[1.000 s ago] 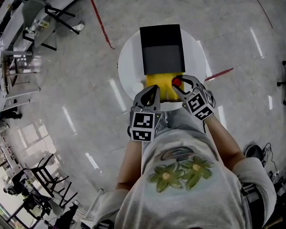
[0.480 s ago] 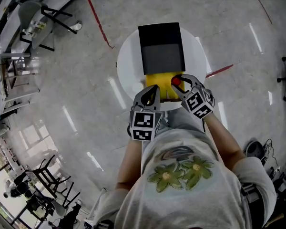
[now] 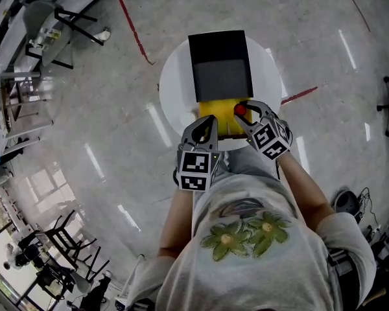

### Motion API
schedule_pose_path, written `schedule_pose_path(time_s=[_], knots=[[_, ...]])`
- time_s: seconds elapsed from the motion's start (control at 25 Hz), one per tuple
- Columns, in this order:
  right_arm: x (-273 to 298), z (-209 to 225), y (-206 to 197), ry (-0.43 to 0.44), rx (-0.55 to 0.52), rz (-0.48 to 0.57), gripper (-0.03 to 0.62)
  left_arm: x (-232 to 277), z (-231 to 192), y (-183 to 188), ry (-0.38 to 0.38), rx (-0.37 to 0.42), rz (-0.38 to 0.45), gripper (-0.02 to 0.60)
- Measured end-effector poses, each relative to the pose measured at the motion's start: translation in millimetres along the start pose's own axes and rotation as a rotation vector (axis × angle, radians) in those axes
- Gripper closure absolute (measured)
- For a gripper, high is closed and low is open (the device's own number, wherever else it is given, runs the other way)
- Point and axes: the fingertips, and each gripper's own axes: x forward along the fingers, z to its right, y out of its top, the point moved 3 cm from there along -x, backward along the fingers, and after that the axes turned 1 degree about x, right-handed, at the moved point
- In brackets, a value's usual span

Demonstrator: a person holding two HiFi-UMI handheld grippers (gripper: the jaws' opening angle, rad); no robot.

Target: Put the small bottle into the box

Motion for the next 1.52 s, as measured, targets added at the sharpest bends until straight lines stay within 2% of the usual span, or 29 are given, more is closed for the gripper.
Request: schedule_pose_path(time_s=[1.52], knots=[[26,6,-36,0.004,-0.013,-0.084,0.444,11,-6,1,-0.013,-0.003,-0.029,0.581]])
